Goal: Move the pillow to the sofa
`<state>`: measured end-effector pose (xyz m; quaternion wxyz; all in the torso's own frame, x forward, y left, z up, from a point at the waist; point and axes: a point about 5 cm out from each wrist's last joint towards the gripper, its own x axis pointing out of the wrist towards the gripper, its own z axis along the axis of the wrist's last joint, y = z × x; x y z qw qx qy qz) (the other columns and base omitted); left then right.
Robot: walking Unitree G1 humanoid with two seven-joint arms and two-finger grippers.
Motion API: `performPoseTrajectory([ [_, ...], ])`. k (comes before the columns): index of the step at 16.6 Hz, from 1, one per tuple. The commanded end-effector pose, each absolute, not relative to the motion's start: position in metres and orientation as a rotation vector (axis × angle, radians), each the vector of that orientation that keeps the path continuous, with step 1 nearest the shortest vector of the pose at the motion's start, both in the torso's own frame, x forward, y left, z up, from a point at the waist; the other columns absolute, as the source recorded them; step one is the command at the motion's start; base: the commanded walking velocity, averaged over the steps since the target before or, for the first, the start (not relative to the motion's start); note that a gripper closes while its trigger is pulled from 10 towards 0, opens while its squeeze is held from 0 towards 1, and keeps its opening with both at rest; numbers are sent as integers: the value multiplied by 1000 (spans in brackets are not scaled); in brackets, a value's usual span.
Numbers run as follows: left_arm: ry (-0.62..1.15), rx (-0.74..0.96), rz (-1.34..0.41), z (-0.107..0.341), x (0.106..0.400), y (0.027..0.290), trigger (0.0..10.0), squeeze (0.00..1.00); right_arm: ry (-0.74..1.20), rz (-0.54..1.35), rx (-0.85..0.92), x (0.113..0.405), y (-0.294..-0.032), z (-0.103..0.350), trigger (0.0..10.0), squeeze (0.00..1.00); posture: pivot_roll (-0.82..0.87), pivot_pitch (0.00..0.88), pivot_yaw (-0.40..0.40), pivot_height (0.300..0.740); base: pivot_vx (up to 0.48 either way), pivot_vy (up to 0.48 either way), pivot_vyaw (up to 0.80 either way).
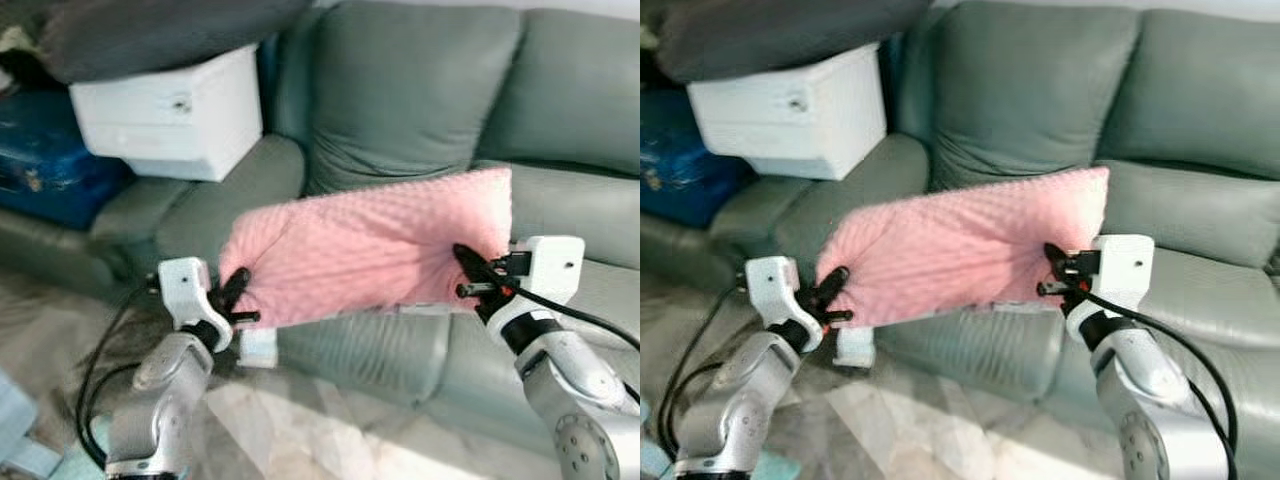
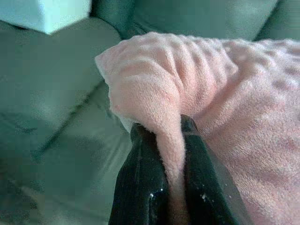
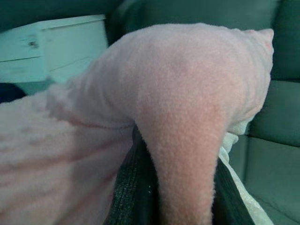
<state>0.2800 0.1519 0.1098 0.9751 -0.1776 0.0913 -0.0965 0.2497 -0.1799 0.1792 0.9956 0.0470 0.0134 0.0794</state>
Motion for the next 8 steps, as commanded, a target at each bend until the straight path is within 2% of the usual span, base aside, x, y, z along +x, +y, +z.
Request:
performPoseTrajectory([
  [1,180,-358,-166,113,282,159,10000,0,-6,170,92,249,-178,186,10000,0,-211,0,40,740,0,0,-800],
  [2,182,-360,-164,113,282,159,10000,0,-7,170,96,249,-178,186,10000,0,-211,0,40,740,0,0,-800],
  [6,199,-394,-146,111,282,159,10000,0,-6,168,94,248,-178,186,10000,0,-214,0,41,740,0,0,0],
  [8,202,-403,-139,111,283,160,10000,0,11,164,97,248,-178,184,10000,0,-215,0,40,740,0,0,-800],
])
